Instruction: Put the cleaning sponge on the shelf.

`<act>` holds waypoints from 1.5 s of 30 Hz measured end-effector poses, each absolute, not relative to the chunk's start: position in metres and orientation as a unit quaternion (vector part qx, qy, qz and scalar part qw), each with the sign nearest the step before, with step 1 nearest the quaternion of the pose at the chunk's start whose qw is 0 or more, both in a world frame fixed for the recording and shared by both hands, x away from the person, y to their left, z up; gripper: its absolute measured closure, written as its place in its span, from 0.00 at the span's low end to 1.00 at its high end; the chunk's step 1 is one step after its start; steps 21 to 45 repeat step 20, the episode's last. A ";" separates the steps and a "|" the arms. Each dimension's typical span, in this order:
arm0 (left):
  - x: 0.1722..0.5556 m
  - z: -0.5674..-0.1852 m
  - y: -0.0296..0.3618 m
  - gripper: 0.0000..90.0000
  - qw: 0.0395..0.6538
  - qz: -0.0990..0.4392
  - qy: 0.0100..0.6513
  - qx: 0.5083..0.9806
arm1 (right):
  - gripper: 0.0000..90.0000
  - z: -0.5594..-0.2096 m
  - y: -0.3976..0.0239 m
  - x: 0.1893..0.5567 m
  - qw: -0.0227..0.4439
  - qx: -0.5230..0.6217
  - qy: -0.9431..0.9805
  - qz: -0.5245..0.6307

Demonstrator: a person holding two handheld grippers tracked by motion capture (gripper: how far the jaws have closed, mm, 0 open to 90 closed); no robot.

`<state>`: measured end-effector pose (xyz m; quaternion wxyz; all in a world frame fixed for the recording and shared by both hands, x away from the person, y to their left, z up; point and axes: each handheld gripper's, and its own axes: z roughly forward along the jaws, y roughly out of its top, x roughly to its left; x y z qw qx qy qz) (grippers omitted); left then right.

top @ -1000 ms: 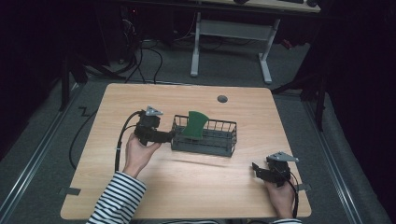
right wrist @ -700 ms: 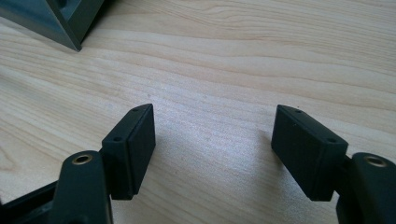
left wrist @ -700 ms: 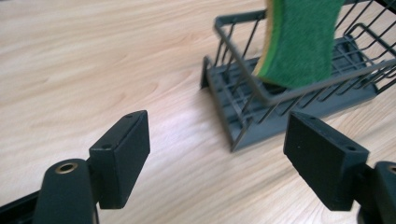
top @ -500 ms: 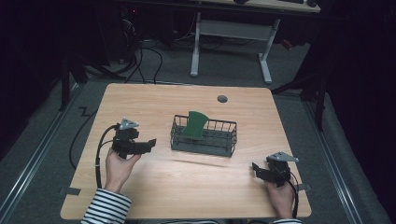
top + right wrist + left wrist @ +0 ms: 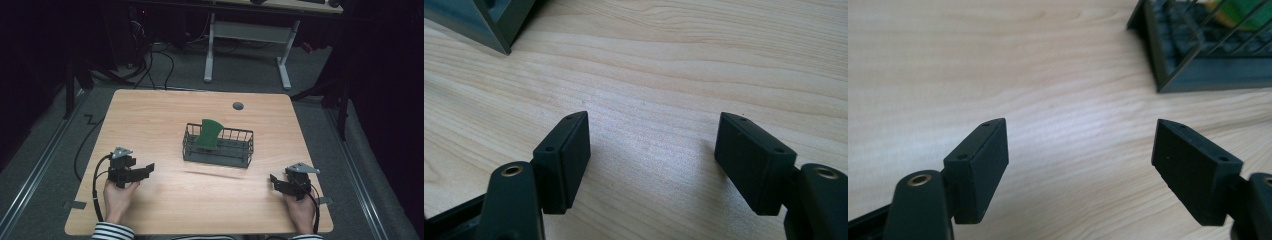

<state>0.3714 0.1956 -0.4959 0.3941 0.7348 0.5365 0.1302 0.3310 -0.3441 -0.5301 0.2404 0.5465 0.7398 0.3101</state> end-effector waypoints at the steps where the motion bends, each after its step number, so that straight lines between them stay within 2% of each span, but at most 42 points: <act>1: 0.370 -0.501 0.197 0.26 0.391 0.130 0.542 0.733 | 0.34 -0.530 -0.344 0.331 0.240 0.547 0.740 0.310; 8: 0.362 -0.529 0.204 0.26 0.362 0.159 0.562 0.727 | 0.34 -0.530 -0.344 0.331 0.240 0.547 0.740 0.310; 11: 0.360 -0.536 0.199 0.26 0.341 0.214 0.540 0.739 | 0.34 -0.530 -0.344 0.331 0.240 0.546 0.740 0.310; 13: 0.361 -0.537 0.196 0.26 0.330 0.229 0.534 0.744 | 0.34 -0.530 -0.344 0.331 0.241 0.546 0.740 0.311; 45: 0.362 -0.537 0.195 0.23 0.329 0.229 0.538 0.742 | 0.34 -0.530 -0.344 0.331 0.241 0.547 0.739 0.310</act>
